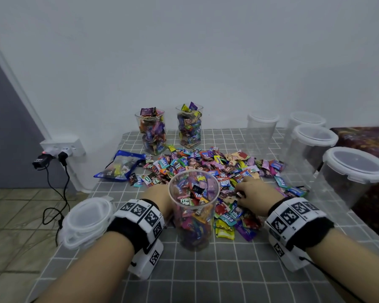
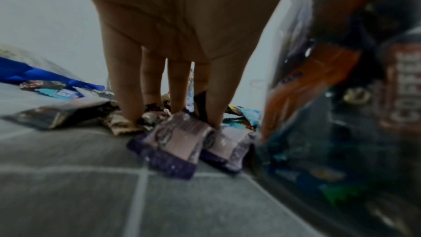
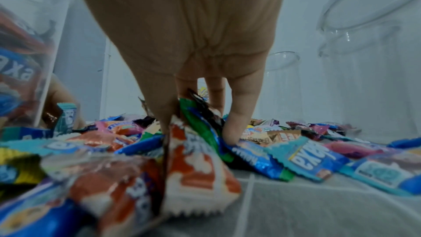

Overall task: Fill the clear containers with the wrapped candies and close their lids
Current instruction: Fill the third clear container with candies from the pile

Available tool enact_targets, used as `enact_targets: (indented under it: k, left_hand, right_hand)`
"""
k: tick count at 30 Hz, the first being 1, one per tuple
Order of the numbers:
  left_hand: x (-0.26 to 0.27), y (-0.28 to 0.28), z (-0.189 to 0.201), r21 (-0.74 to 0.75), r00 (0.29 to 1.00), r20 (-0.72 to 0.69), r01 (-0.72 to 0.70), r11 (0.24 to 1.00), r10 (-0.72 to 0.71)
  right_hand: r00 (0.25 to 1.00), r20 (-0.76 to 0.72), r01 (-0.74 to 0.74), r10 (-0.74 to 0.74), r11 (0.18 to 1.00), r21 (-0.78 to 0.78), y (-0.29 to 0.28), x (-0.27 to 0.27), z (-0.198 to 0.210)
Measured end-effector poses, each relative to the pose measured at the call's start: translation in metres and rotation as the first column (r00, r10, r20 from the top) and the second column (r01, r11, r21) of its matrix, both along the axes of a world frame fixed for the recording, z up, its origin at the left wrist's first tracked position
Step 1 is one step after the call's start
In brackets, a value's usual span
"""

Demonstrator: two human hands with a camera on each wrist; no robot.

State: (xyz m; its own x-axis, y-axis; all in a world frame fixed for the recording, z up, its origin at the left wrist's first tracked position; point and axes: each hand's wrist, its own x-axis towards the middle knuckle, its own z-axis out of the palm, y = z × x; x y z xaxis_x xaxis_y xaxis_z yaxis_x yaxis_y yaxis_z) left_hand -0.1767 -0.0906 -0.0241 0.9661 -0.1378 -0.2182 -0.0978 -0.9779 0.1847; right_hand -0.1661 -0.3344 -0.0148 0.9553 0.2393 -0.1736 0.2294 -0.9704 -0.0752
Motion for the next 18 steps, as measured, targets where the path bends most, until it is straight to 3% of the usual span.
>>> enact_targets:
  k: [11, 18]
  left_hand:
    - [0.000, -0.002, 0.006, 0.021, 0.998, 0.049, -0.033, 0.999, 0.032]
    - [-0.001, -0.002, 0.008, 0.068, 0.991, 0.130, -0.032, 0.997, 0.023]
  right_hand:
    - [0.993, 0.110, 0.042, -0.052, 0.995, 0.088, -0.001, -0.001, 0.005]
    - [0.972, 0.216, 0.039, -0.096, 0.966, 0.255, -0.003, -0.006, 0.011]
